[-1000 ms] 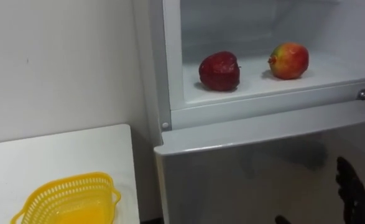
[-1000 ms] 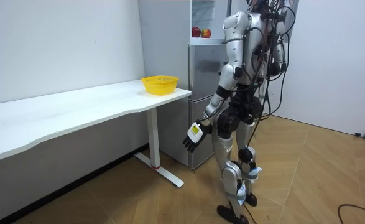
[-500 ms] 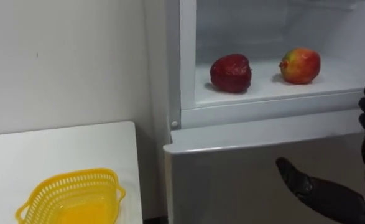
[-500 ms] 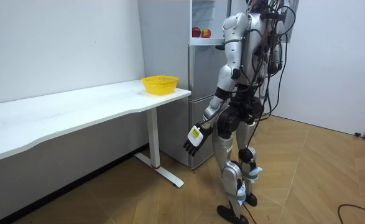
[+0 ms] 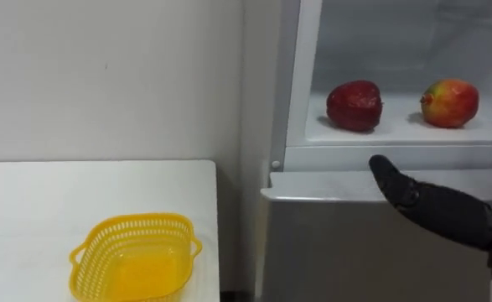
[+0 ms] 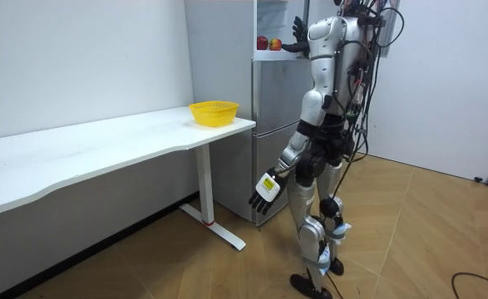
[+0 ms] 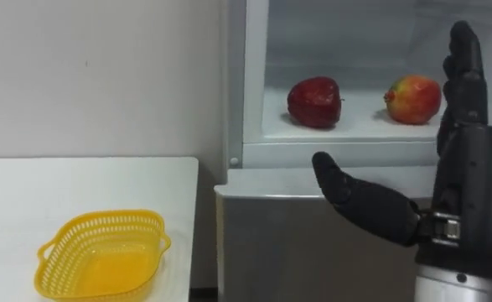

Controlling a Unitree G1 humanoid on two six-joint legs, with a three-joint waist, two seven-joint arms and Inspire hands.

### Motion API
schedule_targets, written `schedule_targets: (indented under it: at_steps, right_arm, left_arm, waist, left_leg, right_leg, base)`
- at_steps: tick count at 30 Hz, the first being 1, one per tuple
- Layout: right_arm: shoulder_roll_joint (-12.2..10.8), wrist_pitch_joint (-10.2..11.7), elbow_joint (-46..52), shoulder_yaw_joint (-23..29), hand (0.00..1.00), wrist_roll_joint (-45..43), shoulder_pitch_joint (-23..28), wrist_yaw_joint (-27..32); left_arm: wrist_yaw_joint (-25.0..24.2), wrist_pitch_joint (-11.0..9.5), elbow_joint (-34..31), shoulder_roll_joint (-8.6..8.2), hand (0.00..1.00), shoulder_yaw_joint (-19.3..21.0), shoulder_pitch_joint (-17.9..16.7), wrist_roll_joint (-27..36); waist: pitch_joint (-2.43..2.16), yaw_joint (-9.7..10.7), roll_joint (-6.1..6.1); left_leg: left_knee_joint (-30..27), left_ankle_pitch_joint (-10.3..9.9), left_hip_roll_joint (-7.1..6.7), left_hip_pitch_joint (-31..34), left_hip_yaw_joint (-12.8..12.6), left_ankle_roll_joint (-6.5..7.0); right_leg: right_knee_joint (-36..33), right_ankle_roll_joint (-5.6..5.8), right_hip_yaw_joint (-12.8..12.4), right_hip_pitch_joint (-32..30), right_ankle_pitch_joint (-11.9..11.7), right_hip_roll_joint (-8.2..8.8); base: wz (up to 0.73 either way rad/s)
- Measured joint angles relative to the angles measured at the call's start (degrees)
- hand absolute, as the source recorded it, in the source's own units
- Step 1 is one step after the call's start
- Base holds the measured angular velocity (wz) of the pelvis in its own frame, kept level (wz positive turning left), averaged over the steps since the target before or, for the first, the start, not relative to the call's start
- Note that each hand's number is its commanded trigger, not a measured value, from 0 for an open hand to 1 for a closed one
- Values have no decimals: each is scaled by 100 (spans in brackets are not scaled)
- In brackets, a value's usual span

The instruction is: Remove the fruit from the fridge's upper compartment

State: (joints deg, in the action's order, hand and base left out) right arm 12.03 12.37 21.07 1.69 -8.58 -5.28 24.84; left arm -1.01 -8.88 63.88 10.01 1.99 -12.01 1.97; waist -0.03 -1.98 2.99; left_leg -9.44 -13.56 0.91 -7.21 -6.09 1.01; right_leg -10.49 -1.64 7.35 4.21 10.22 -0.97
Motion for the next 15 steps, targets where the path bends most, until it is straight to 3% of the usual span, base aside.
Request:
schedule_targets:
  at_steps: [5,11,15]
  right_arm:
    - [226,-134,-68,134,0,142,-507,-5]
    - [561,-246,-661,441,0,245,-1118,1]
    - [646,-248,-765,457,0,429,-1231,5]
  left_arm:
    - [17,160,-81,3,0,125,7,-54]
    - [52,245,-118,-4,0,292,52,-545]
    - [50,283,-113,9,0,296,49,-548]
  waist:
    - [-23,-29,52]
    - [6,-148,99]
    - [23,-277,131]
  left_leg:
    - [0,4,-2,15,72,-4]
    - [5,13,5,53,155,-17]
    - [4,19,16,46,178,-26]
  right_leg:
    - [1,0,75,-14,-1,7]
    - [-5,0,155,-13,-1,2]
    - [0,-1,242,-12,-2,-2]
  base:
    - [7]
    - [5]
    - [5]
